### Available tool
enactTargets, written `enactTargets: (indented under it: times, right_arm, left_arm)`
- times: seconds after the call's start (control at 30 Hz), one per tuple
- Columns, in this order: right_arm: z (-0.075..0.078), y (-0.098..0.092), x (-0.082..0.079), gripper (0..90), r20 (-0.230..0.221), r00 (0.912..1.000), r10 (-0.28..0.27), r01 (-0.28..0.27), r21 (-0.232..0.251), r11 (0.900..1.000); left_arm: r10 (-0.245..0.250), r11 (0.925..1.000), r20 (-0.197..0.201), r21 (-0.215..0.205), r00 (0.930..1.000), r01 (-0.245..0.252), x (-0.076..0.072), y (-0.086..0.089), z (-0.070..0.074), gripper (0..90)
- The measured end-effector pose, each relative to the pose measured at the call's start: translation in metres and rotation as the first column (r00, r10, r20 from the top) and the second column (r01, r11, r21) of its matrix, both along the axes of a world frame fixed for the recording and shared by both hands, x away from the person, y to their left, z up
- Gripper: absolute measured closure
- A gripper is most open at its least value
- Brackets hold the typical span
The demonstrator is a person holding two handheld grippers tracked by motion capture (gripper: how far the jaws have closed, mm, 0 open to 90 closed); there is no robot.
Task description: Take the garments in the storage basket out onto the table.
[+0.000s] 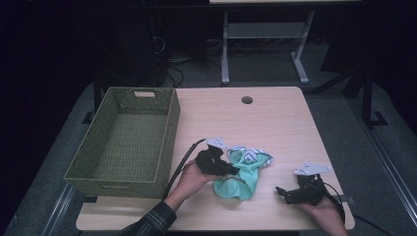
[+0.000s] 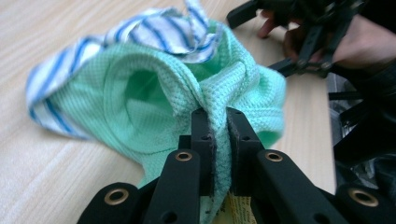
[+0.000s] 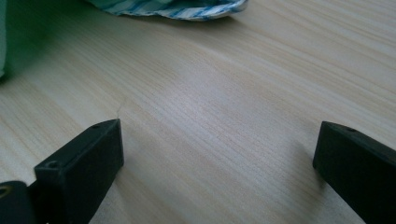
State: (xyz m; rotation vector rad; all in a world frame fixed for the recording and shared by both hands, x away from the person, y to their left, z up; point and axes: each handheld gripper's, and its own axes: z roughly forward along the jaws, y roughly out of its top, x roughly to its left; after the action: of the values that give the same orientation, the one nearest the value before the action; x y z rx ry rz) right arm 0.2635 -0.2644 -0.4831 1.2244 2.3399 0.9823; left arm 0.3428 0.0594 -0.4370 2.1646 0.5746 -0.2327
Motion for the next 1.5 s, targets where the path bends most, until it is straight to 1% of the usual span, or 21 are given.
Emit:
enactTargets:
  times: [0.2, 0.27, 0.3, 0.33, 0.37, 0.4, 0.47, 0.53, 0.6, 0.63, 0.67, 0.73, 0.9, 1.03, 1.17, 1.2, 1.23, 1.27, 1.37, 1.43, 1.5]
  right_arm:
    - [0.000, 0.000, 0.000, 1.2, 0.000, 1.0000, 0.000, 0.000, 0.000, 1.000]
    - [0.000, 0.000, 0.000, 1.2, 0.000, 1.0000, 0.000, 0.000, 0.000, 1.000]
    - [0.000, 0.000, 0.000, 1.2, 0.000, 1.0000, 0.000, 0.000, 0.000, 1.000]
    - [0.000, 0.000, 0.000, 1.2, 0.000, 1.0000, 0.000, 0.000, 0.000, 1.000]
    - [0.000, 0.000, 0.000, 1.2, 0.000, 1.0000, 0.000, 0.000, 0.000, 1.000]
    - [0.000, 0.000, 0.000, 1.2, 0.000, 1.0000, 0.000, 0.000, 0.000, 1.000]
    - [0.000, 0.000, 0.000, 1.2, 0.000, 1.0000, 0.000, 0.000, 0.001, 1.000]
    - [0.000, 0.000, 0.000, 1.2, -0.001, 1.0000, 0.003, -0.003, 0.001, 1.000]
    - [0.000, 0.000, 0.000, 1.2, -0.001, 1.0000, 0.003, -0.003, 0.001, 1.000]
    - [0.000, 0.000, 0.000, 1.2, -0.001, 1.0000, 0.003, -0.003, 0.001, 1.000]
    - [0.000, 0.000, 0.000, 1.2, -0.001, 1.0000, 0.003, -0.003, 0.001, 1.000]
    - [0.000, 0.000, 0.000, 1.2, -0.001, 1.0000, 0.003, -0.003, 0.001, 1.000]
    - [0.000, 0.000, 0.000, 1.2, -0.001, 1.0000, 0.003, -0.003, 0.001, 1.000]
    - [0.000, 0.000, 0.000, 1.2, -0.001, 1.0000, 0.003, -0.003, 0.001, 1.000]
    - [0.000, 0.000, 0.000, 2.1, 0.000, 1.0000, 0.001, -0.001, 0.000, 1.000]
    - [0.000, 0.000, 0.000, 2.1, 0.000, 1.0000, 0.001, -0.001, 0.000, 1.000]
    - [0.000, 0.000, 0.000, 4.6, 0.004, 1.0000, -0.003, 0.003, 0.001, 1.000]
    - [0.002, -0.002, -0.001, 14.8, 0.015, 0.9999, 0.001, -0.001, 0.006, 1.000]
    - [0.005, -0.002, 0.000, 16.2, 0.006, 1.0000, -0.004, 0.004, 0.015, 1.000]
    - [0.011, -0.002, 0.002, 21.2, 0.016, 0.9999, -0.004, 0.004, 0.034, 0.999]
    - [0.014, -0.001, 0.003, 22.3, 0.018, 0.9998, -0.005, 0.004, 0.042, 0.999]
  left_arm:
    - [0.017, 0.9996, -0.026, 0.025, 0.9995, -0.016, 0.006, 0.000, -0.014, 82.7]
    - [0.027, 0.9987, -0.045, 0.045, 0.9986, -0.025, 0.010, 0.000, -0.021, 82.7]
    - [0.027, 0.9987, -0.045, 0.045, 0.9986, -0.025, 0.010, 0.000, -0.021, 82.5]
    - [0.035, 0.9972, -0.043, 0.067, 0.9984, -0.032, 0.011, 0.000, -0.026, 82.2]
    - [0.035, 0.9972, -0.043, 0.067, 0.9984, -0.032, 0.011, 0.000, -0.026, 81.8]
    - [0.037, 0.9962, -0.041, 0.081, 0.9985, -0.034, 0.013, 0.001, -0.031, 81.3]
    - [0.035, 0.9964, -0.044, 0.079, 0.9984, -0.031, 0.013, 0.002, -0.033, 79.7]
    - [0.035, 0.9964, -0.033, 0.078, 0.9988, -0.032, 0.013, 0.002, -0.032, 77.7]
    - [0.040, 0.9965, -0.027, 0.074, 0.9988, -0.038, 0.012, 0.001, -0.032, 67.2]
    - [0.030, 0.9965, -0.020, 0.079, 0.9993, -0.029, 0.012, 0.002, -0.031, 67.2]
    - [0.031, 0.9965, -0.015, 0.078, 0.9994, -0.030, 0.011, 0.002, -0.030, 58.6]
    - [0.032, 0.9968, -0.008, 0.073, 0.9995, -0.031, 0.010, 0.002, -0.028, 50.0]
    - [0.038, 0.9975, 0.007, 0.060, 0.9993, -0.038, 0.008, 0.006, -0.020, 37.6]
    - [0.050, 0.9975, 0.028, 0.047, 0.9983, -0.052, 0.008, 0.012, -0.014, 37.3]
    - [0.080, 0.9959, 0.048, 0.039, 0.9956, -0.082, 0.008, 0.018, -0.008, 39.5]
    - [0.085, 0.9951, 0.060, 0.047, 0.9946, -0.088, 0.009, 0.020, -0.007, 39.5]
    - [0.103, 0.9934, 0.062, 0.044, 0.9927, -0.106, 0.009, 0.022, -0.007, 40.3]
    - [0.120, 0.9910, 0.079, 0.050, 0.9896, -0.124, 0.010, 0.024, -0.006, 41.8]
    - [0.137, 0.9883, 0.095, 0.054, 0.9860, -0.143, 0.011, 0.026, -0.004, 42.8]
    - [0.158, 0.9840, 0.111, 0.066, 0.9812, -0.166, 0.013, 0.027, -0.003, 43.7]
    - [0.159, 0.9831, 0.118, 0.072, 0.9802, -0.168, 0.014, 0.028, -0.002, 43.7]
